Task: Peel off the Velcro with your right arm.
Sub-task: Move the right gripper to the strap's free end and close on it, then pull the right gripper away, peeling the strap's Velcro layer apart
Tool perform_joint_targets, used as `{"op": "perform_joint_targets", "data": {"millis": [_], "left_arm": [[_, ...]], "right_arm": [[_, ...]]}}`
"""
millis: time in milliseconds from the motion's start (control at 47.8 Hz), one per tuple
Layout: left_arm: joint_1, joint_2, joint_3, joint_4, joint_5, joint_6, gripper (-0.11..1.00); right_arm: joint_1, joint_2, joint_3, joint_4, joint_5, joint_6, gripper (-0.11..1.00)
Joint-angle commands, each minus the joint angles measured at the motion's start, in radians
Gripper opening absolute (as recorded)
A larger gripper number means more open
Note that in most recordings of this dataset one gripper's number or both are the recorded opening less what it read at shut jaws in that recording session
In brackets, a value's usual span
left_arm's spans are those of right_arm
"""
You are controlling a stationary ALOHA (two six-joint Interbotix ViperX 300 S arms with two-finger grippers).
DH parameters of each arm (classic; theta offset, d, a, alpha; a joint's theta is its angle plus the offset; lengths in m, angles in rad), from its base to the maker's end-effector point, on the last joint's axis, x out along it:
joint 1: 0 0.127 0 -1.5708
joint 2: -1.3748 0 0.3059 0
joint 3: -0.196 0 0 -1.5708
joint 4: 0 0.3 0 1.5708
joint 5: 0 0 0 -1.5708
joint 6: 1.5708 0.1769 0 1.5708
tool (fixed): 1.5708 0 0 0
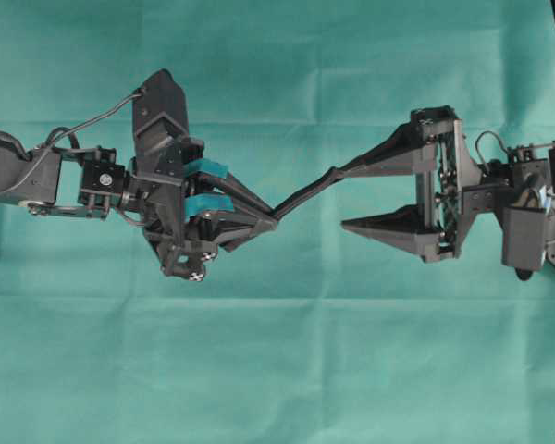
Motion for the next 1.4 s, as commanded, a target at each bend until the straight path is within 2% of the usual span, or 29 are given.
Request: {"op": "perform_joint_targets", "data": {"millis": [0, 146, 335, 753, 1380], "left_arm": [[0.005, -0.017, -0.012, -0.002, -0.008, 0.002, 0.10], [0.005, -0.017, -0.014, -0.002, -0.009, 0.002, 0.10], [0.005, -0.014, -0.015, -0.002, -0.009, 0.002, 0.10], [0.005, -0.012, -0.014, -0.002, -0.009, 0.002, 0.10], [0.005, -0.014, -0.011, -0.002, -0.009, 0.002, 0.10]], "right_arm": [[-0.002, -0.005, -0.026, 0.002, -0.009, 0.003, 0.32], [-0.002, -0.005, -0.029, 0.002, -0.009, 0.003, 0.12], [-0.002, 0.000, -0.032, 0.003, -0.009, 0.003, 0.02], [-0.003, 0.021, -0.043, 0.003, -0.011, 0.003, -0.09], [-0.003, 0.021, -0.041, 0.003, -0.011, 0.005, -0.09]]}}
